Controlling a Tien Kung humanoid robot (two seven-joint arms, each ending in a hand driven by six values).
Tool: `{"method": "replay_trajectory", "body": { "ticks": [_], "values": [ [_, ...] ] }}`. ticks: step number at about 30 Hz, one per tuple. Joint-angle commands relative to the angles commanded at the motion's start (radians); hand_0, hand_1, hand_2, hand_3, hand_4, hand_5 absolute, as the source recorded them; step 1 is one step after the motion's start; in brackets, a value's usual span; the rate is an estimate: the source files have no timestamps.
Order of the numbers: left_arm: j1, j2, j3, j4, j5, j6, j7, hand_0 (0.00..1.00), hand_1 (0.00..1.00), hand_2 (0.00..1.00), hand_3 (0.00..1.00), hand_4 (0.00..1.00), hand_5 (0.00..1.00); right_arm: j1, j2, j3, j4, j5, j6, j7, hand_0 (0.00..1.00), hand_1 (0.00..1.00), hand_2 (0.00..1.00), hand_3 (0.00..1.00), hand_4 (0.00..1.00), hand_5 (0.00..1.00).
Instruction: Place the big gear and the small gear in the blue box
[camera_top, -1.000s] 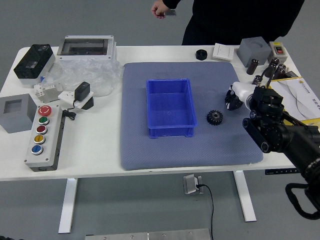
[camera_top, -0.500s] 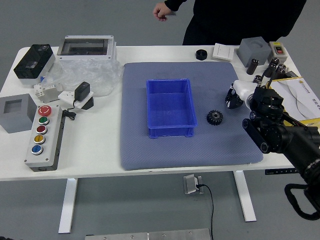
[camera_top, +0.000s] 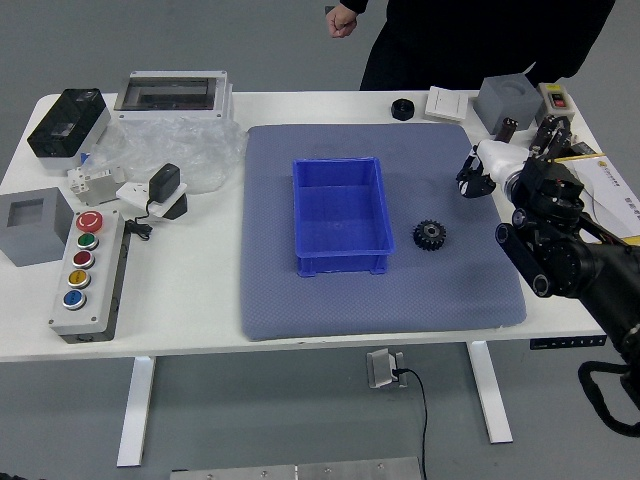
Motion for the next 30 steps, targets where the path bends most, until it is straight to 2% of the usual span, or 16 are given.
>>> {"method": "replay_trajectory", "body": {
  "ticks": [9, 30],
  "values": [
    [-0.001, 0.001, -0.001, 0.000, -0.003, 0.001, -0.001, 0.795, 0.772, 0.764, 0.686, 0.568, 0.220, -0.008, -0.015, 0.013, 0.042, 0.001, 0.002, -0.002, 0.562, 0.459, 0.485, 0.528, 0.495, 0.179],
    [0.000, 0.001, -0.004, 0.000, -0.007, 0.001, 0.000, 0.794, 0.771, 0.765, 0.688, 0.573, 0.230, -0.054, -0.040, 0.006, 0.249, -0.023, 0.009, -0.019, 0.567, 0.457, 0.476, 0.515, 0.498, 0.164]
  ]
}}
